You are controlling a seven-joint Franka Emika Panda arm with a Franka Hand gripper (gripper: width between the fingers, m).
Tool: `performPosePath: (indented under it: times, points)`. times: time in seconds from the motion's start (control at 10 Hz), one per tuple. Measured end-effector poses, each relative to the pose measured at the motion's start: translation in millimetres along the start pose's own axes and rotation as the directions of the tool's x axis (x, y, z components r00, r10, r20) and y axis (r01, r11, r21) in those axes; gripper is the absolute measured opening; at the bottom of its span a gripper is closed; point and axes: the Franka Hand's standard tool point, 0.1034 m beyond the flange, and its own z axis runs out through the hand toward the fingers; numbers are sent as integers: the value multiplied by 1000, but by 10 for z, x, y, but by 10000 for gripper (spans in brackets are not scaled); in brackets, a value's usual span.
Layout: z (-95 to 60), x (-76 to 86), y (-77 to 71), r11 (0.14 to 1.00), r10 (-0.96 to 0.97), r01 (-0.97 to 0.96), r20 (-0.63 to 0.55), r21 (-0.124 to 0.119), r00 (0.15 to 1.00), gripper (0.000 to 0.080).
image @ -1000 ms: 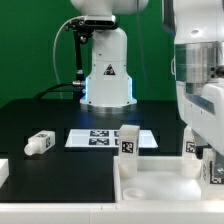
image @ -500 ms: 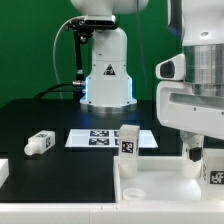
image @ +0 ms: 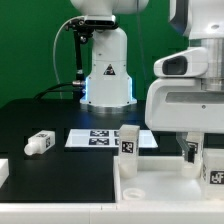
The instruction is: Assemble square table
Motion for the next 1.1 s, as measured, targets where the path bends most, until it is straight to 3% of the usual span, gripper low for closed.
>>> performPosePath:
  times: [0.2,0.4,0.6,0.9,1.1]
  points:
    - [1,1,4,1000,23,-23,0,-1,1000,640]
    - [4,0,7,991,133,-133,1,0,991,291]
    - [7,0,22,966,260,-260,1,-2,966,285]
    - [7,6,49,743,669,-669,10,-4,743,285]
    - [1,7,64,471,882,-882,42,-15,470,285]
